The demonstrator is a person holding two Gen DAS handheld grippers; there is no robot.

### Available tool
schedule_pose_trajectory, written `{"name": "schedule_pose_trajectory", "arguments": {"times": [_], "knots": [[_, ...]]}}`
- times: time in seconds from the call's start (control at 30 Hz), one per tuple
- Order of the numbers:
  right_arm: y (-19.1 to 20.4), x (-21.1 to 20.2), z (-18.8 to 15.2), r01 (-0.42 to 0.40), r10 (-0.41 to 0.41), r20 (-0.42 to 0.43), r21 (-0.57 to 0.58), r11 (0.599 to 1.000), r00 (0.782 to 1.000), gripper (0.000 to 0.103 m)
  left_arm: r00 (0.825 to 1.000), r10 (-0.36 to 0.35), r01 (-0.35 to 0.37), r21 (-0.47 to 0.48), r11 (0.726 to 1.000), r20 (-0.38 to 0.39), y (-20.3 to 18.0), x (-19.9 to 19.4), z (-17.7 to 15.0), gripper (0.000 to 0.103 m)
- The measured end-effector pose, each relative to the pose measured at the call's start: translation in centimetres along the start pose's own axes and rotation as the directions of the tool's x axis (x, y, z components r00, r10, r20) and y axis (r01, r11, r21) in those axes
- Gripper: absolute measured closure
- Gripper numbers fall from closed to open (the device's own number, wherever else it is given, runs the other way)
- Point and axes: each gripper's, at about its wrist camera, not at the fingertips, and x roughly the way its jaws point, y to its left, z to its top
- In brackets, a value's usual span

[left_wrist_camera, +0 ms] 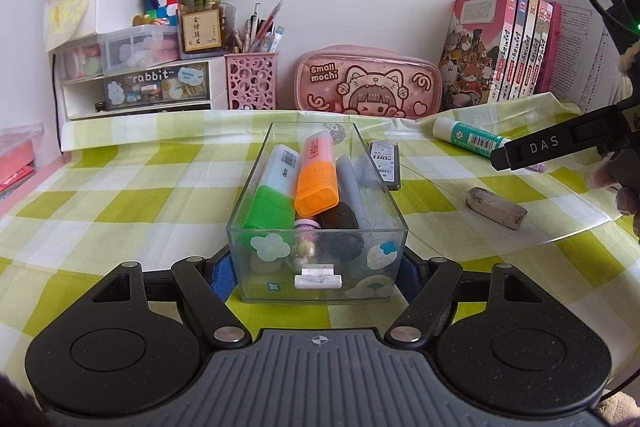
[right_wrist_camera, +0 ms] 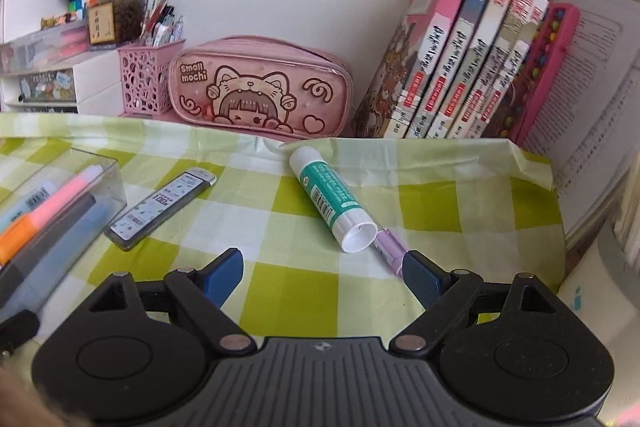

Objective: Organize stationery
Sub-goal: 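Move the right gripper to the white glue stick and grasp it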

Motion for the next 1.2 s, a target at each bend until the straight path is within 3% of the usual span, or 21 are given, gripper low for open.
{"name": "schedule_pose_trajectory", "arguments": {"times": [0.13, 0.3, 0.5, 0.63, 0.83, 1.03, 1.2], "knots": [[0.0, 1.7, 0.8, 0.006, -0.005, 0.010, -0.109, 0.994, 1.000, 0.013, 1.000, 0.000, 0.000, -0.001, 1.000, 0.000, 0.0, 0.0, 0.0, 0.030], [0.1, 4.2, 1.5, -0.019, 0.015, -0.030, -0.154, 0.988, 0.999, 0.014, 1.000, 0.000, 0.000, 0.000, 1.000, 0.000, 0.0, 0.0, 0.0, 0.029], [-0.1, 5.3, 1.8, -0.029, 0.025, -0.030, -0.132, 0.991, 0.999, 0.035, 1.000, -0.001, 0.001, -0.001, 1.000, 0.000, 0.0, 0.0, 0.0, 0.029], [-0.5, 5.6, 2.0, 0.002, -0.009, -0.053, -0.122, 0.993, 0.999, 0.066, 1.000, 0.000, 0.000, -0.001, 1.000, 0.000, 0.0, 0.0, 0.0, 0.029], [-0.4, 4.1, 1.3, -0.036, 0.029, -0.064, -0.112, 0.993, 0.998, 0.069, 1.000, 0.000, 0.000, 0.000, 1.000, 0.000, 0.0, 0.0, 0.0, 0.029], [-0.1, 1.1, 0.4, -0.006, -0.001, -0.164, -0.048, 0.999, 0.987, 0.069, 1.000, 0.000, 0.000, -0.001, 1.000, 0.000, 0.0, 0.0, 0.0, 0.029], [-0.3, -1.8, -1.0, -0.064, 0.064, -0.206, 0.008, 0.998, 0.976, 0.069, 1.000, 0.000, 0.000, -0.001, 1.000, 0.000, 0.0, 0.0, 0.0, 0.029]]}}
